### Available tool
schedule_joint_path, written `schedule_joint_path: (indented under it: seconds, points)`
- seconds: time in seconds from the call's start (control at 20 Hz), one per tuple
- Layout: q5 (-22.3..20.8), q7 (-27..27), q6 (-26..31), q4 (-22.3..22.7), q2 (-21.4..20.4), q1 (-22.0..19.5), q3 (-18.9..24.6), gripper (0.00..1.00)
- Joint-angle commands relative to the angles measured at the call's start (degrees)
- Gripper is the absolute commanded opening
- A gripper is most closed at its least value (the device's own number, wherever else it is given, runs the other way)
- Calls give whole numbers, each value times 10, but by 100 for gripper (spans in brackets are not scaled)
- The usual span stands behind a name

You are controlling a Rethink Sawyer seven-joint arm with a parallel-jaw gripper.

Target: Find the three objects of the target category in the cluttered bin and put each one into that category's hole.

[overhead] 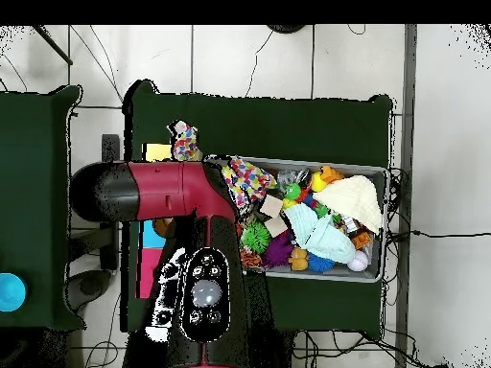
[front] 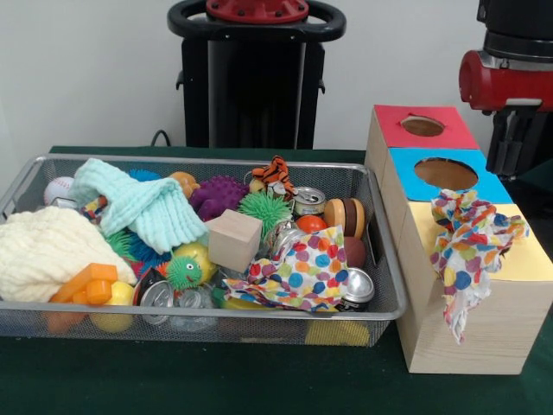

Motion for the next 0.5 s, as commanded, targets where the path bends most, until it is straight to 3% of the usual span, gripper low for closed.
schedule_joint_path:
  seconds: [0.05,0.5]
  points:
    - [2,106,-26,20,15,-14,2,0]
    - [5,99,-63,38,32,-34,12,0]
